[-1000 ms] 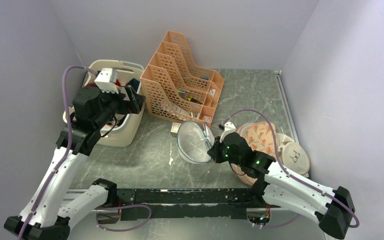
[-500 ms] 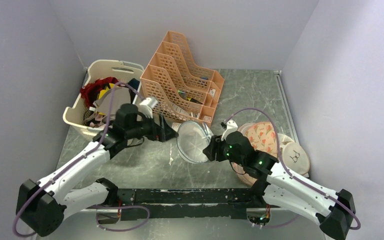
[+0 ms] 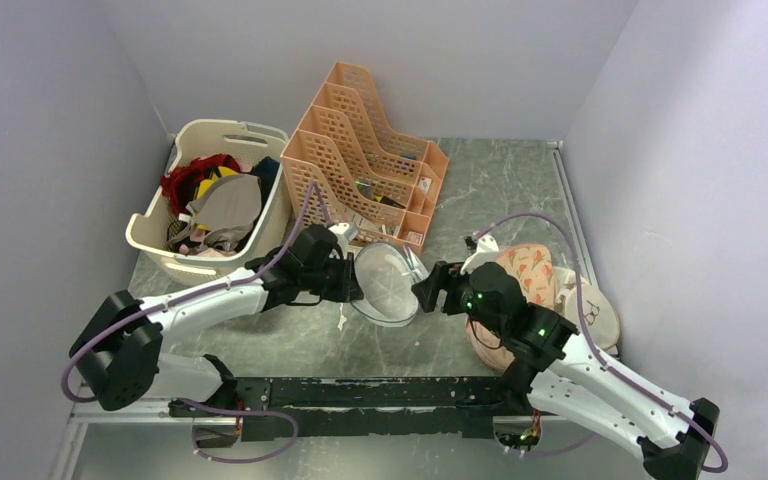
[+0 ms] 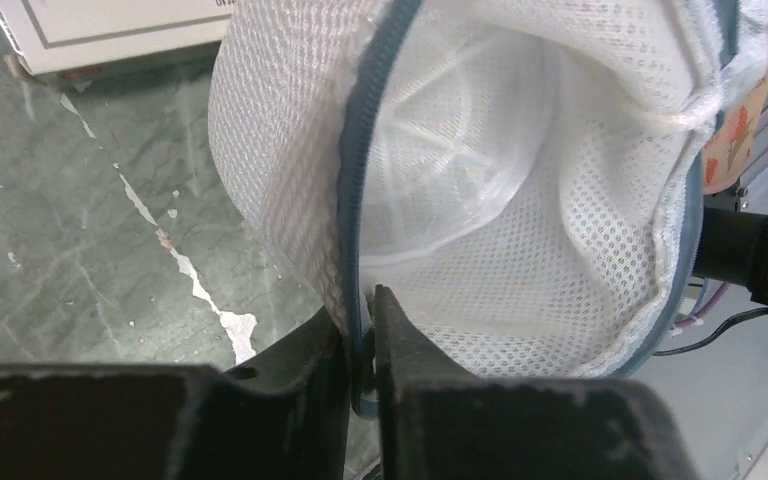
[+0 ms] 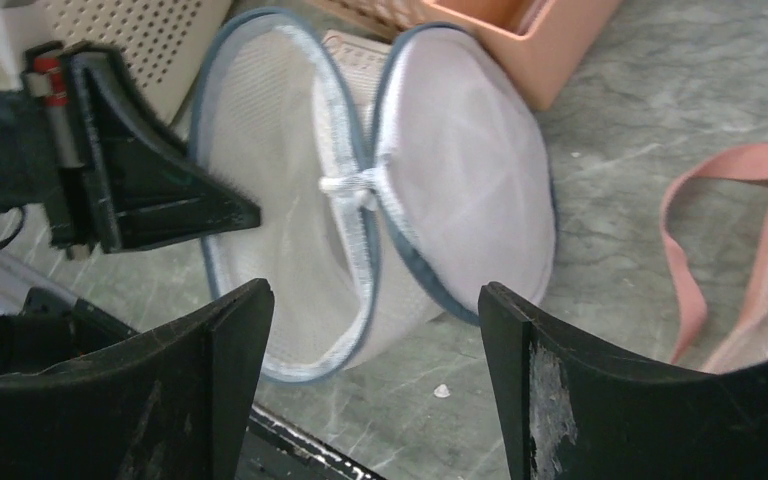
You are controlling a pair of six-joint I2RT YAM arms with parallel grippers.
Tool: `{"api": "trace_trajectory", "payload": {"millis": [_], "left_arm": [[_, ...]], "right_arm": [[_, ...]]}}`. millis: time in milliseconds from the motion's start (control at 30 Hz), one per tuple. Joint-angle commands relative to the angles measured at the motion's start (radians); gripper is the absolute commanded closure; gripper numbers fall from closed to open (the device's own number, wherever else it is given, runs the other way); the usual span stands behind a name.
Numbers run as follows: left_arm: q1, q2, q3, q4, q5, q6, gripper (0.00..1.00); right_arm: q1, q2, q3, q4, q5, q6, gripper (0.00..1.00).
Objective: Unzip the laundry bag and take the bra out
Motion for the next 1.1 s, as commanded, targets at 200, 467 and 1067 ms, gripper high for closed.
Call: {"api": "trace_trajectory", "payload": {"millis": [200, 467, 1067], "left_arm": [[-0.016, -0.157, 0.023, -0.133, -0.116, -0.042, 0.93], [-0.015, -0.214, -0.049, -0.163, -0.097, -0.125, 0.93], [-0.015, -0.225, -0.070, -0.146, -0.100, -0.128, 0.93]], "right_arm": [[-0.002, 0.012, 0.006, -0.091, 0.358, 0.164, 0.14], [-0.080, 0.226, 0.000, 0.013, 0.213, 0.140, 0.08], [-0.319, 0.450, -0.097, 0.170, -0.008, 0.022, 0.72]]}}
